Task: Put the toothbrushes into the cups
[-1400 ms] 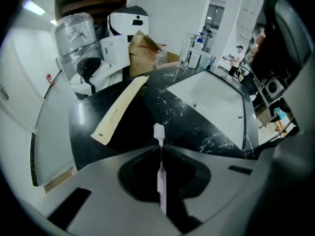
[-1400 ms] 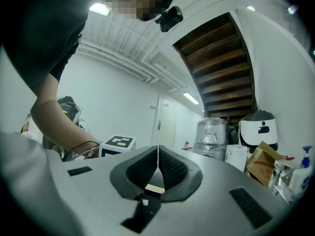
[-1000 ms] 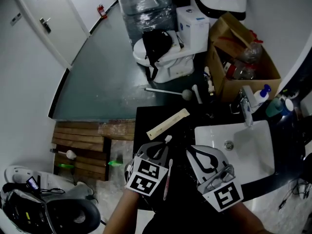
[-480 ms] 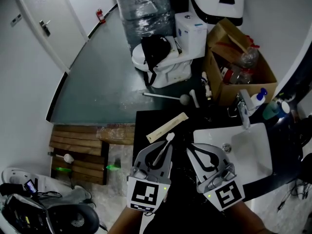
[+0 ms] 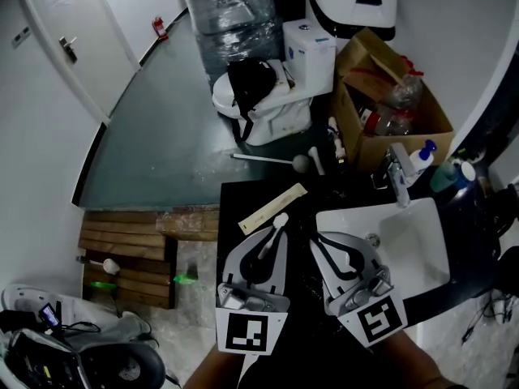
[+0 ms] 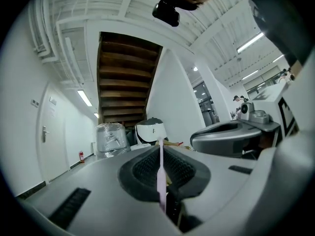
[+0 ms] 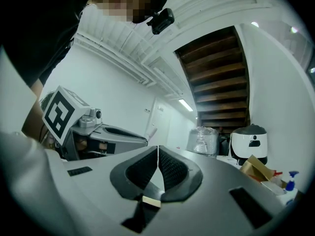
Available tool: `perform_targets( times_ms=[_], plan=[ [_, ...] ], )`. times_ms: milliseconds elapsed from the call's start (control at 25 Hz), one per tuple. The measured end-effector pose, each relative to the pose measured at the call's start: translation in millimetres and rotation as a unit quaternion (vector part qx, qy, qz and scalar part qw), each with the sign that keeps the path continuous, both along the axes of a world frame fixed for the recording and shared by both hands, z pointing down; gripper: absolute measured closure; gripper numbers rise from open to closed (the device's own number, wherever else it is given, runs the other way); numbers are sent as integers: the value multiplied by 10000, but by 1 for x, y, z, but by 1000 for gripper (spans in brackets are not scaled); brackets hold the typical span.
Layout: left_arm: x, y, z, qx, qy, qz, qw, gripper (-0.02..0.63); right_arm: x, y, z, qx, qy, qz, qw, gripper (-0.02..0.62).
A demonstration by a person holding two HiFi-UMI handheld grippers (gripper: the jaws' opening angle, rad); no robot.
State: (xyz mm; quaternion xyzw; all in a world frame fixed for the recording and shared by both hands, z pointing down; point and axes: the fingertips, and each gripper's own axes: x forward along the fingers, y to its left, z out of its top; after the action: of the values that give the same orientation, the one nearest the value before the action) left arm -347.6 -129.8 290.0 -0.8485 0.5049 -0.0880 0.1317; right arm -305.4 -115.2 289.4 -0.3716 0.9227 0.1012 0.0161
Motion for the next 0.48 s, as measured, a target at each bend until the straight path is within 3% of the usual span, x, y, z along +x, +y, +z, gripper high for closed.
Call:
perform_targets(
  times_ms=[480],
  plan=[
    [31,13,-4,-5,256,321,9992,583,40,-3,2,-53,81,533,9985,562]
  ],
)
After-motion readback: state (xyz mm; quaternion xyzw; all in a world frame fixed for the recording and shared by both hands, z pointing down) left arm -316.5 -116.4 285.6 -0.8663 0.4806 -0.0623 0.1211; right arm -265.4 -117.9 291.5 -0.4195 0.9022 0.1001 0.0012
